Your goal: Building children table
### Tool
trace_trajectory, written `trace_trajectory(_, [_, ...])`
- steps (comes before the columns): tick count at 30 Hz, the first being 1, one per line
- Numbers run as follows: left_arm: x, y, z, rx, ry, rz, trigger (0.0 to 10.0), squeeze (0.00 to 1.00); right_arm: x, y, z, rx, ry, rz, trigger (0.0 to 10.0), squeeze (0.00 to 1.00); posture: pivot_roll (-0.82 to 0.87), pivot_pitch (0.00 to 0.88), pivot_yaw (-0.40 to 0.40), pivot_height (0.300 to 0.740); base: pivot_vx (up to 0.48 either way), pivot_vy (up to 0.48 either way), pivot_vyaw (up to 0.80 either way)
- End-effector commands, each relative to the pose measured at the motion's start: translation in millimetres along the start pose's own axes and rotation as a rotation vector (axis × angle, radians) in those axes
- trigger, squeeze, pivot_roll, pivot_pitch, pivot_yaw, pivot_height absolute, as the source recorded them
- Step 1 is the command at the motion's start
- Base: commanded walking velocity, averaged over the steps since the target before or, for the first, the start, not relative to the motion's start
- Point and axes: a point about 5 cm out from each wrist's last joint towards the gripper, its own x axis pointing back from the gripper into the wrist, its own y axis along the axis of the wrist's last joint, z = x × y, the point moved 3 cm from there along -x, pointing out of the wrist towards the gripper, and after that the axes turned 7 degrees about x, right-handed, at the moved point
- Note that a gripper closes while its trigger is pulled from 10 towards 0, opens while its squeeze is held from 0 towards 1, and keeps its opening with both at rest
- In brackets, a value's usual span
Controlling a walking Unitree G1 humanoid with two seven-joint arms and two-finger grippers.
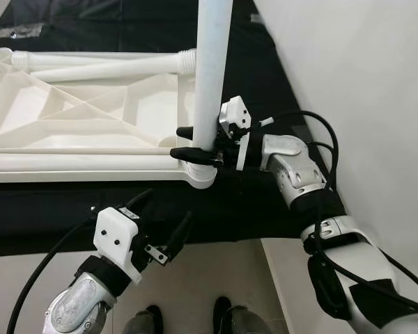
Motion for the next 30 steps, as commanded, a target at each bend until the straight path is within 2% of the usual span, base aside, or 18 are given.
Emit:
trace_trajectory(1, [4.3,0,-2.4,0.004,-0.006,0.016,10.0,0.00,9.2,-20,4.2,-0.074,0.003,0.043,0.0,0.00,0.16,0.332,-0.094,0.740,0.000,0.000,0.00])
trace_trajectory(6, [4.8,-1,-2.5,0.006,-0.007,0.021,10.0,0.00,16.3,-22,0.4,-0.081,-0.011,0.044,0.0,0.00,0.15,0.334,-0.094,0.740,0.000,0.000,0.00])
trace_trajectory(9, [5.5,-2,-3.9,0.010,-0.009,0.024,10.0,0.00,20.6,-40,-4.4,-0.140,-0.209,0.102,0.0,0.00,0.14,0.333,-0.115,0.740,0.000,0.000,0.00])
trace_trajectory(12, [6.0,-3,-4.1,0.011,-0.009,0.025,10.0,0.00,21.0,-47,-2.9,-0.163,-0.257,0.127,0.0,0.00,0.14,0.333,-0.115,0.740,0.000,0.000,0.00])
trace_trajectory(13, [6.9,-3,-3.4,0.004,-0.009,0.030,10.0,0.00,22.7,-78,5.0,-0.181,-0.519,0.286,0.0,0.00,0.15,0.327,-0.127,0.740,0.000,0.000,0.00])
trace_trajectory(14, [6.9,-3,-3.4,0.004,-0.009,0.030,10.0,0.00,22.7,-78,5.0,-0.181,-0.519,0.286,0.0,0.00,0.15,0.327,-0.127,0.740,0.000,0.000,0.00])
trace_trajectory(15, [7.1,-2,-1.2,-0.004,-0.005,0.030,10.0,0.00,22.2,-101,30.5,-0.271,-0.671,0.361,0.0,0.00,0.16,0.332,-0.120,0.740,0.000,0.000,0.00])
trace_trajectory(16, [7.1,-2,-1.2,-0.004,-0.005,0.030,10.0,0.00,22.2,-101,30.5,-0.271,-0.671,0.361,0.0,0.00,0.16,0.332,-0.120,0.740,0.000,0.000,0.00])
trace_trajectory(17, [7.4,-1,1.2,-0.011,-0.002,0.028,10.0,0.00,16.8,-107,53.1,-0.279,-0.750,0.405,0.0,0.00,0.15,0.315,-0.111,0.740,0.000,0.000,0.00])
trace_trajectory(18, [6.9,-1,2.7,-0.015,0.000,0.026,10.0,0.00,11.2,-106,65.4,-0.290,-0.790,0.402,0.0,0.00,0.15,0.302,-0.106,0.740,0.000,0.000,0.00])
trace_trajectory(20, [6.1,-1,3.5,-0.016,0.000,0.024,10.0,0.00,4.5,-100,68.7,-0.287,-0.777,0.373,0.0,0.00,0.15,0.300,-0.105,0.740,0.000,0.000,0.00])
trace_trajectory(23, [2.2,-1,2.9,-0.015,-0.009,0.017,10.0,0.00,-4.9,-94,63.1,-0.274,-0.771,0.339,0.0,0.00,0.14,0.285,-0.105,0.740,0.000,0.000,0.00])
trace_trajectory(24, [0.6,-1,2.8,-0.015,-0.012,0.012,10.0,0.00,-8.3,-91,59.8,-0.267,-0.763,0.329,2.7,0.00,0.14,0.280,-0.103,0.740,0.000,0.000,0.00])
trace_trajectory(26, [-0.4,-1,2.8,-0.015,-0.013,0.010,10.0,0.00,-10.0,-89,58.0,-0.264,-0.761,0.324,2.7,0.00,0.14,0.279,-0.103,0.740,0.000,0.000,0.00])
trace_trajectory(27, [-0.5,0,3.1,-0.016,-0.013,0.009,10.0,0.00,-12.7,-83,55.9,-0.252,-0.741,0.287,10.0,0.00,0.14,0.276,-0.102,0.740,0.000,0.000,0.00])
trace_trajectory(28, [-0.5,0,3.1,-0.016,-0.013,0.009,10.0,0.00,-12.7,-83,55.9,-0.252,-0.741,0.287,10.0,0.00,0.14,0.276,-0.102,0.740,0.000,0.000,0.00])
trace_trajectory(29, [0.0,0,3.8,-0.017,-0.012,0.010,10.0,0.00,-17.6,-72,55.8,-0.246,-0.688,0.218,10.0,0.99,0.14,0.274,-0.096,0.740,0.000,0.000,0.00])
trace_trajectory(30, [0.2,0,4.0,-0.017,-0.011,0.010,10.0,0.00,-19.7,-67,57.0,-0.248,-0.660,0.190,10.0,0.99,0.14,0.274,-0.096,0.740,0.000,0.000,0.00])
